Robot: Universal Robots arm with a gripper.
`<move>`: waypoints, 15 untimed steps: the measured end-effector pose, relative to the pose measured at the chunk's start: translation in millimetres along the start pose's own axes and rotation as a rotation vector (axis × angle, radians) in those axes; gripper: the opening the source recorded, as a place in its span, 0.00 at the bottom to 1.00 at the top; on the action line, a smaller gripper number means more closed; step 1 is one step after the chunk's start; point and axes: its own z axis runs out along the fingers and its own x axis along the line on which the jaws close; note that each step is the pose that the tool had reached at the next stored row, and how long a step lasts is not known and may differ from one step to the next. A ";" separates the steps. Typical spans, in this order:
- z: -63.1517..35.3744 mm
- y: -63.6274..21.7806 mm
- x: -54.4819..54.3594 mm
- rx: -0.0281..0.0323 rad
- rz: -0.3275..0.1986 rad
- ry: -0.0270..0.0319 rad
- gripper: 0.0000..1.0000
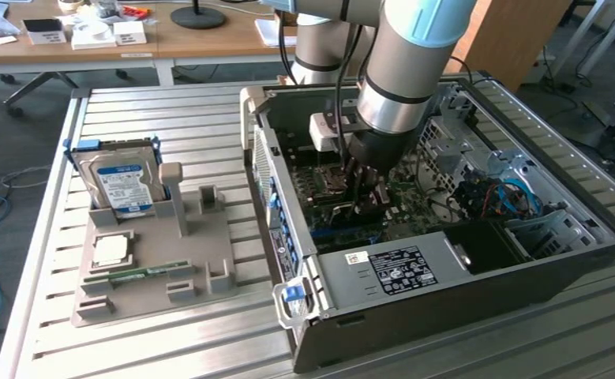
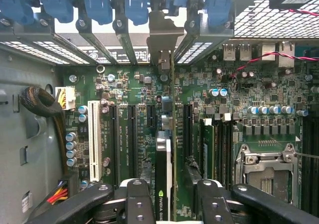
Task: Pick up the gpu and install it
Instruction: 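Insert the gpu into the slot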
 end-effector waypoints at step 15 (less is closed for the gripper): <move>0.0 0.0 0.0 0.0000 0.000 0.0000 0.26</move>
